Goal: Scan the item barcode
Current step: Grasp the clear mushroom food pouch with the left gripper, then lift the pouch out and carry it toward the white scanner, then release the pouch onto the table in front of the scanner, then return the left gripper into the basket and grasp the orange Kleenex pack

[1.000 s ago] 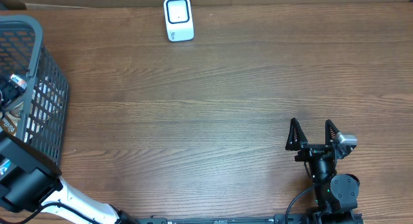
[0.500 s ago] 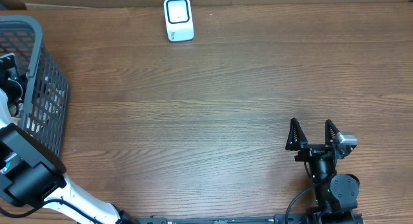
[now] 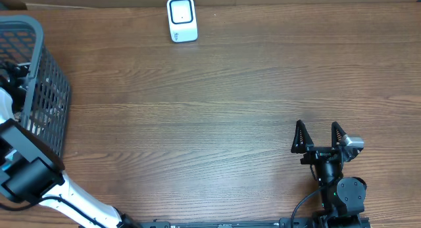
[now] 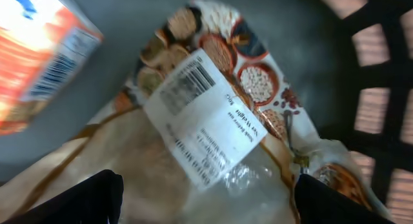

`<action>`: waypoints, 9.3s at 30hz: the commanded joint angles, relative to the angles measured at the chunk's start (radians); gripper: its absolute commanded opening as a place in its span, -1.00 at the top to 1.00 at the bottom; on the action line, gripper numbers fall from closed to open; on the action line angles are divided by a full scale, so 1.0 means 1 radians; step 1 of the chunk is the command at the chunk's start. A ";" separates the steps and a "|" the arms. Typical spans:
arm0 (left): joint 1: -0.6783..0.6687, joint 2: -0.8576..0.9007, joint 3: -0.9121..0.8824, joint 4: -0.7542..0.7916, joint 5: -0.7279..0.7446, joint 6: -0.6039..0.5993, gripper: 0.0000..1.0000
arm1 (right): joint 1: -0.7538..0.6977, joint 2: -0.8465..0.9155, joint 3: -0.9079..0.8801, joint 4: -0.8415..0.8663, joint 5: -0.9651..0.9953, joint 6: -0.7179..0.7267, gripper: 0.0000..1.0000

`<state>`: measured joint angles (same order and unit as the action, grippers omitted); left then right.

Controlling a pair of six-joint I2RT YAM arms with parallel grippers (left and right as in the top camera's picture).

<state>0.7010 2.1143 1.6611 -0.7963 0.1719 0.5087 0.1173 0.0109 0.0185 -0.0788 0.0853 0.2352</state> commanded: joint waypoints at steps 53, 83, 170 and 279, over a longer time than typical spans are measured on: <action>0.007 0.049 0.394 -0.274 -0.230 -0.320 0.92 | -0.006 -0.008 -0.011 0.004 0.003 -0.001 -1.00; 0.007 0.058 0.031 -0.069 -0.230 -0.276 -0.99 | -0.006 -0.008 -0.011 0.004 0.003 -0.001 -1.00; -1.192 0.085 0.440 -0.281 0.117 -1.165 0.92 | -0.006 -0.008 -0.011 0.004 0.003 -0.001 -1.00; 0.045 -0.008 0.009 0.203 -0.171 -0.059 -1.00 | -0.006 -0.008 -0.011 0.004 0.003 -0.001 -1.00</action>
<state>0.7479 2.0674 1.6871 -0.6075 -0.0177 0.3637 0.1173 0.0109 0.0185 -0.0792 0.0856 0.2356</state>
